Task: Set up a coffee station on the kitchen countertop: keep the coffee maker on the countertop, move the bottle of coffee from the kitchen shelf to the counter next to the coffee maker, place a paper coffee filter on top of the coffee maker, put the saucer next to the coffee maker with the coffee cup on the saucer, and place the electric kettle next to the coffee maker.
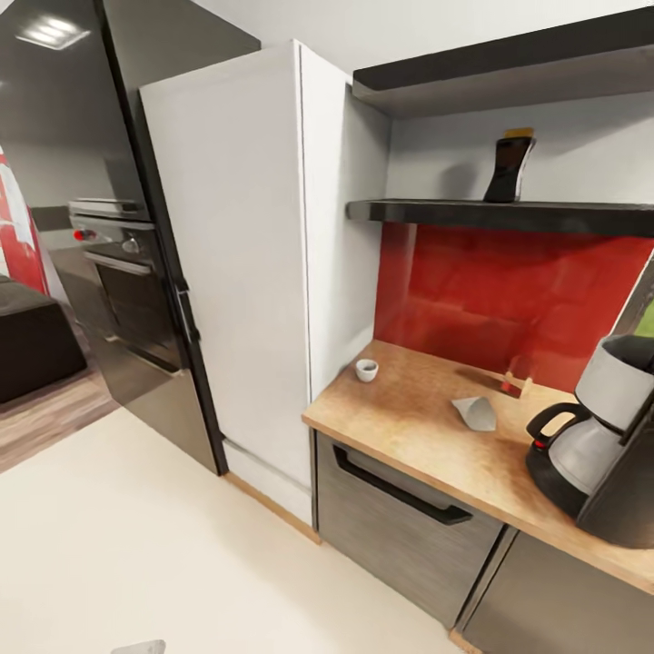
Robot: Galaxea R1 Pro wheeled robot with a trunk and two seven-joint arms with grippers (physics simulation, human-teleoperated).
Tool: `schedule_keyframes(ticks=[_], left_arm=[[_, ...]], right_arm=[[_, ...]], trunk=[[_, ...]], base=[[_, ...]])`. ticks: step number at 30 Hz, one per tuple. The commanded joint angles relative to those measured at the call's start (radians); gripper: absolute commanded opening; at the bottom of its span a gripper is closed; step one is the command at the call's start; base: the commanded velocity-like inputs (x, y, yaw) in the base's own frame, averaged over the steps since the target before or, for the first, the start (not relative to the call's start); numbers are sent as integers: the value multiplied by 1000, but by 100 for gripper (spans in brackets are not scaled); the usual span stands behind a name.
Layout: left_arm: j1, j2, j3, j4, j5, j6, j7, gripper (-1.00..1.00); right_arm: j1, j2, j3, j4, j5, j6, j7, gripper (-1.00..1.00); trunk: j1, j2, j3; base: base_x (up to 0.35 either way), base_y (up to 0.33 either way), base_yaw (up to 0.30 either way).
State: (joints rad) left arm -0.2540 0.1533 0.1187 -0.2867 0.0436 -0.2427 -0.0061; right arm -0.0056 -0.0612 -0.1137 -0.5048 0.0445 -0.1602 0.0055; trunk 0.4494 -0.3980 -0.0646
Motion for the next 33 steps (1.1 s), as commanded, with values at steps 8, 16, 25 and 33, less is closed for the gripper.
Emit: schedule_keyframes(ticks=[8, 16, 25, 33], left_arm=[[-1, -1, -2, 2, 2, 0, -4, 100], [-1, -2, -2, 3, 2, 9, -5, 100], [-1, -1, -3, 16, 2, 8, -5, 100], [-1, 5, -3, 35, 1, 7, -5, 100]], right_arm=[[-1, -6, -4, 35, 8, 1, -3, 100], [-1, -23, -4, 320, 6, 6, -7, 100], [-1, -20, -13, 423, -22, 7, -4, 100], [-1, -18, -12, 389, -220, 8, -8, 100]], trunk=[[1, -2, -2], [1, -2, -2], [1, -2, -2], [1, -2, -2]], base=[[0, 0, -275], [0, 0, -274], [0, 0, -274], [-115, 68, -192]])
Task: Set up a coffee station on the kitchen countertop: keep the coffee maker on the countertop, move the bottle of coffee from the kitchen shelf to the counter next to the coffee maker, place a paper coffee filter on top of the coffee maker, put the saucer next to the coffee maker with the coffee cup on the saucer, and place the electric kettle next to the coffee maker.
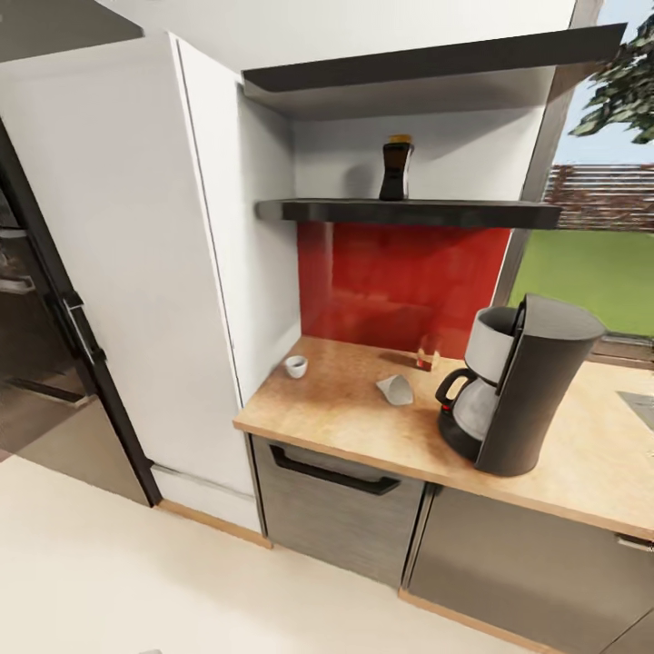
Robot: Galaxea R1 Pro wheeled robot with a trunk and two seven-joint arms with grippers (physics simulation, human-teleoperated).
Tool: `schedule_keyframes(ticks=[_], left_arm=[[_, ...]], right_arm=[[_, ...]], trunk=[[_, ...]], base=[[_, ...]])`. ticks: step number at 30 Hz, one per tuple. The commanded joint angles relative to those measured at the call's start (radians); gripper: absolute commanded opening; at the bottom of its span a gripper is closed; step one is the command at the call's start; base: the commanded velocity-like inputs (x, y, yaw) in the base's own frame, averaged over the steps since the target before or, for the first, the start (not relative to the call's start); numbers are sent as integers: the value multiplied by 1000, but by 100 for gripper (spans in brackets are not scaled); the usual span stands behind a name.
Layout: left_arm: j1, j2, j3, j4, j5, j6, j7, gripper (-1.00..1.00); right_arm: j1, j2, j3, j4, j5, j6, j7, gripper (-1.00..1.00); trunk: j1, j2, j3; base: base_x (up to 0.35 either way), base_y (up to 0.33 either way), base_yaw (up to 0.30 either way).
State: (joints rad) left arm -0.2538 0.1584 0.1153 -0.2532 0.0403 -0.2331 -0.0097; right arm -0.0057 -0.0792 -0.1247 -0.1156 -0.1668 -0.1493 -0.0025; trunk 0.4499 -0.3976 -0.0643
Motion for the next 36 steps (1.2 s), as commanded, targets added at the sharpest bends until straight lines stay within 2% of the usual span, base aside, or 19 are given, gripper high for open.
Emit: schedule_keyframes(ticks=[1, 7, 21, 22, 25, 29, 36], left_arm=[[-1, 1, 2, 1, 5, -3, -1, 100], [-1, 4, 5, 2, 5, -3, 3, 100], [-21, 0, -3, -29, -11, -6, -2, 100], [-75, -7, -4, -144, -10, 3, -21, 100], [-115, -9, -3, -205, -10, 9, -44, 100], [-173, -17, -3, -244, -10, 84, -85, 100], [-278, -33, -6, -317, -12, 287, -195, 100]], right_arm=[[0, 1, -1, -4, -19, -3, 0, 100], [0, 5, 3, -15, -33, -3, 7, 100], [0, 6, 4, -39, -36, -3, 4, 100], [0, 6, 4, -38, -36, -4, 6, 100], [0, 6, 4, -38, -36, -5, 6, 100], [0, 6, 3, -38, -36, -5, 6, 100], [0, 6, 1, -37, -36, -6, 6, 100]], trunk=[[0, -2, -2], [0, -2, -2], [0, -2, -2], [0, -2, -2], [0, -2, -2], [0, -2, -2], [0, -2, -2]], base=[[-266, 188, -51], [-169, 135, -15], [-7, 6, -1], [0, 0, 0], [0, 0, 0], [0, 0, 0], [0, 0, -62]])
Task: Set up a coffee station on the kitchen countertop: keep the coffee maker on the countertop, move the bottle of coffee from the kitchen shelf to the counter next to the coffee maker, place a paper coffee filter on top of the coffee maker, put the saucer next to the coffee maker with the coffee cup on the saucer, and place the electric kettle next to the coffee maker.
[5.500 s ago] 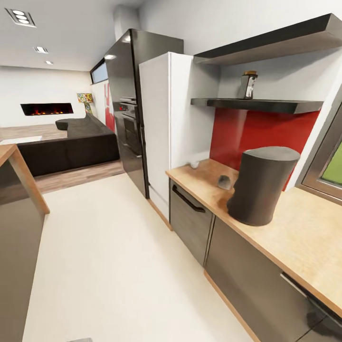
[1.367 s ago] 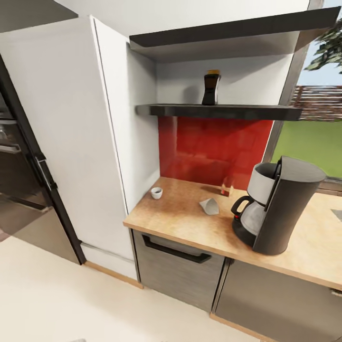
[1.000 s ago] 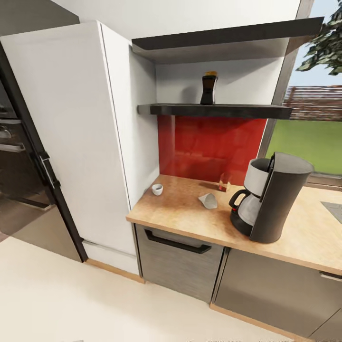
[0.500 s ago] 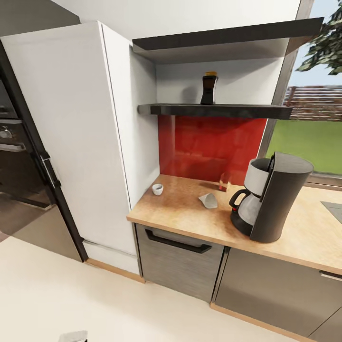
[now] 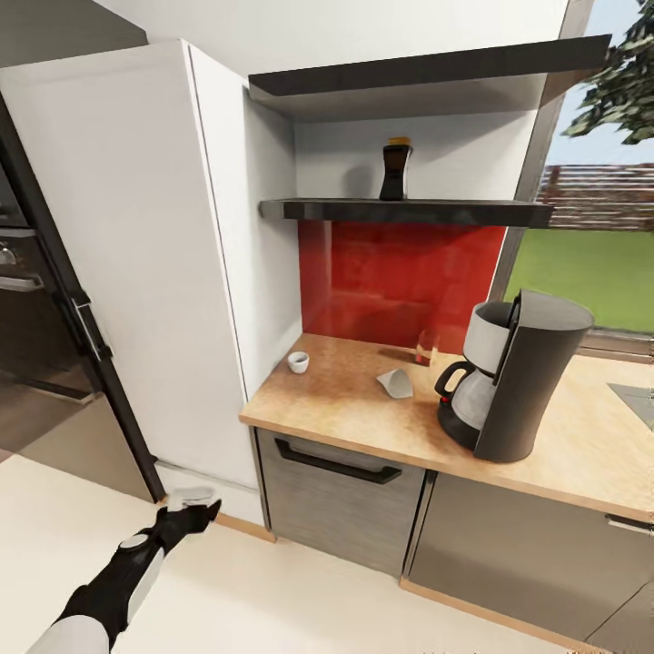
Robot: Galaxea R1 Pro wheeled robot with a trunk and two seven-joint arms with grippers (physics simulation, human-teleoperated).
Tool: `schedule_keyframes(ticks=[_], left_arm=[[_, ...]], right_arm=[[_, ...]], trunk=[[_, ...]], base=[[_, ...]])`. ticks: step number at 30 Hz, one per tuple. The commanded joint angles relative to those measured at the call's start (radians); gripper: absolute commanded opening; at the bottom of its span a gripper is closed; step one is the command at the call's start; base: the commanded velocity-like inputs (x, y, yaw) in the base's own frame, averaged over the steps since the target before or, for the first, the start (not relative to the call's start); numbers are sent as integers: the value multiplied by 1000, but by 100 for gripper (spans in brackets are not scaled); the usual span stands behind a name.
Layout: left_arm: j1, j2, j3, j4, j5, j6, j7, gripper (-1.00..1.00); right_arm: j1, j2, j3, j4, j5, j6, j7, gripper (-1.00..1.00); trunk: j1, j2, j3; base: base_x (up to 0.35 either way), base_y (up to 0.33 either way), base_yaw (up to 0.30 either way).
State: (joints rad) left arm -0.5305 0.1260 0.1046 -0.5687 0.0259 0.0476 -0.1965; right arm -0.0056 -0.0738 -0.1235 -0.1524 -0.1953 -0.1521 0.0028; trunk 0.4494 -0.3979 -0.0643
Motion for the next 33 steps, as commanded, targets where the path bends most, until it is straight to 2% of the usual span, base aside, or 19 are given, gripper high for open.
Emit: schedule_keyframes(ticks=[1, 4, 6, 9, 12, 14, 16, 18, 19, 20, 22, 27, 33], left_arm=[[-12, -1, 5, -8, 2, 23, -17, 100], [-62, -6, -2, -34, 1, 107, -48, 100], [-82, -9, -12, -41, 1, 138, -54, 100], [-128, -12, -62, -51, 1, 202, -63, 100], [-158, -14, -112, -53, 2, 232, -65, 100], [-174, -21, -142, -54, 3, 246, -65, 100], [-189, -42, -162, -55, 2, 255, -64, 100], [-199, -56, -169, -55, 1, 260, -63, 100], [-247, -73, -175, -56, 2, 324, -64, 100], [-259, -75, -176, -56, 2, 344, -64, 100], [-276, -77, -176, -57, 2, 364, -64, 100], [-373, -80, -175, -57, 11, 440, -64, 100], [-393, -75, -175, -57, 9, 449, -63, 100]], right_arm=[[-1, 0, 0, 0, -8, -3, 0, 100], [-1, 0, -1, 0, -7, -3, 0, 100], [-1, 0, -1, 1, -7, -3, 0, 100], [-1, 0, -1, 2, -7, -3, 0, 100], [-1, 0, -1, 2, -7, -3, 0, 100], [-1, 0, -1, 2, -7, -3, 0, 100], [-1, 0, -1, 2, -7, -3, 0, 100], [-1, 0, -1, 2, -7, -3, 1, 100], [-1, 0, -1, 2, -7, -3, 1, 100], [-1, 0, 0, 3, -7, -3, 2, 100], [-1, 0, 0, 3, -7, -3, 2, 100], [-1, 0, 0, 4, -7, -4, 2, 100], [-1, -1, 0, 4, -7, -4, 2, 100]], trunk=[[1, -2, -2], [1, -2, -2], [1, -2, -2], [1, -2, -2], [1, -2, -2], [1, -2, -2], [1, -2, -2], [1, -2, -2], [1, -2, -2], [1, -2, -2], [1, -2, -2], [1, -2, -2], [1, -2, -2]], base=[[0, 0, -189], [0, 0, -227], [0, 0, -247], [0, 0, -257], [0, 0, -261], [0, 0, -263], [0, 0, -264], [0, 0, -264], [0, 0, -264], [0, 0, -264], [0, 0, -264], [0, 0, -264], [0, 0, -264]])
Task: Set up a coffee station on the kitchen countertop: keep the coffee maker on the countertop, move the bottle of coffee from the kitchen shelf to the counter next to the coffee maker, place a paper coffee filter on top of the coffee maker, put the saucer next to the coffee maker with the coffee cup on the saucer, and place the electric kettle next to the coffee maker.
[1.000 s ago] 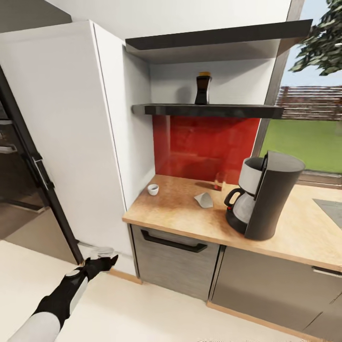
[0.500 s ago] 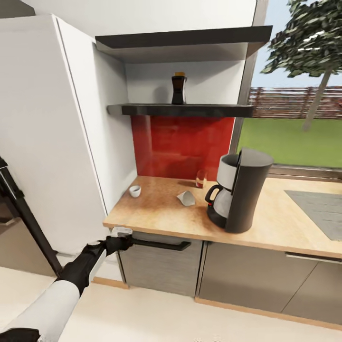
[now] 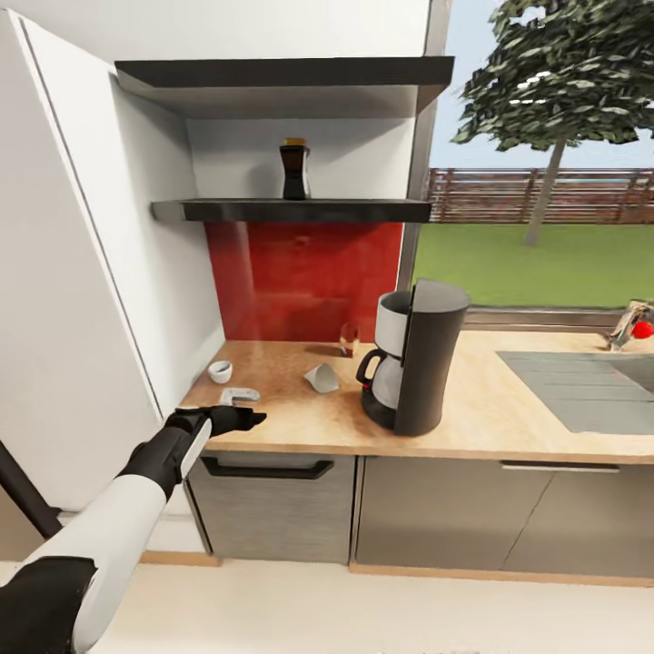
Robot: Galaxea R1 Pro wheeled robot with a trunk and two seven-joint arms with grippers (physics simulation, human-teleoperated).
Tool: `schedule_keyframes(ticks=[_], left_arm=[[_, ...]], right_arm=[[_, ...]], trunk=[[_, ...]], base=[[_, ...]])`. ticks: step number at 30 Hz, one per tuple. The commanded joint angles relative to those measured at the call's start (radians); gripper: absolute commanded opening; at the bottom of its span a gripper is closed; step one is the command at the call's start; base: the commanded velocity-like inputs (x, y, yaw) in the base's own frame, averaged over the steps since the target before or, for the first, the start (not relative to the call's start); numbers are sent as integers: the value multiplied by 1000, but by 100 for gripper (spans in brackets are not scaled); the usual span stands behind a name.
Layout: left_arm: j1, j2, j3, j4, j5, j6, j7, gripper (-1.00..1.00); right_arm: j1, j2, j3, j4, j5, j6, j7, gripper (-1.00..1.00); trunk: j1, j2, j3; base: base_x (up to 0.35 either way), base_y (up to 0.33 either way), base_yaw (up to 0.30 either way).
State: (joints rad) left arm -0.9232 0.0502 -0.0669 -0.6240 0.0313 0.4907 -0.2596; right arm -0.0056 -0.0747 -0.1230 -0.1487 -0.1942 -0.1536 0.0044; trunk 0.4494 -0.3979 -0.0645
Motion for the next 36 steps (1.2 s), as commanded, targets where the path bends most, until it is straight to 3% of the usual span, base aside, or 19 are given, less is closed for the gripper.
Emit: schedule_keyframes(ticks=[1, 10, 16, 19, 27, 36], left_arm=[[0, 3, -3, -1, 3, 5, 0, 100], [7, 9, -2, 0, -7, -4, 21, 100], [11, 2, 1, 0, -6, -16, 132, 100], [15, 2, 1, -1, -3, -57, 155, 100], [15, 5, -1, 0, -6, -94, 162, 100], [16, 13, 1, 2, -10, -95, 168, 100]], right_arm=[[-1, 0, 1, 0, -8, -3, 1, 100], [-1, -5, 2, 0, -8, -3, 2, 100], [-1, -5, 2, 0, -8, -3, 2, 100], [-1, -5, 2, 0, -7, -4, 2, 100], [-1, -5, 3, 0, -7, -4, 2, 100], [-1, -5, 12, 4, 0, -5, -3, 100]], trunk=[[1, -2, -2], [1, -2, -2], [1, -2, -2], [1, -2, -2], [1, -2, -2], [1, -2, -2]], base=[[0, 0, -264], [0, 0, -265], [0, 0, -265], [0, 0, -265], [37, 0, -265], [252, 0, -127]])
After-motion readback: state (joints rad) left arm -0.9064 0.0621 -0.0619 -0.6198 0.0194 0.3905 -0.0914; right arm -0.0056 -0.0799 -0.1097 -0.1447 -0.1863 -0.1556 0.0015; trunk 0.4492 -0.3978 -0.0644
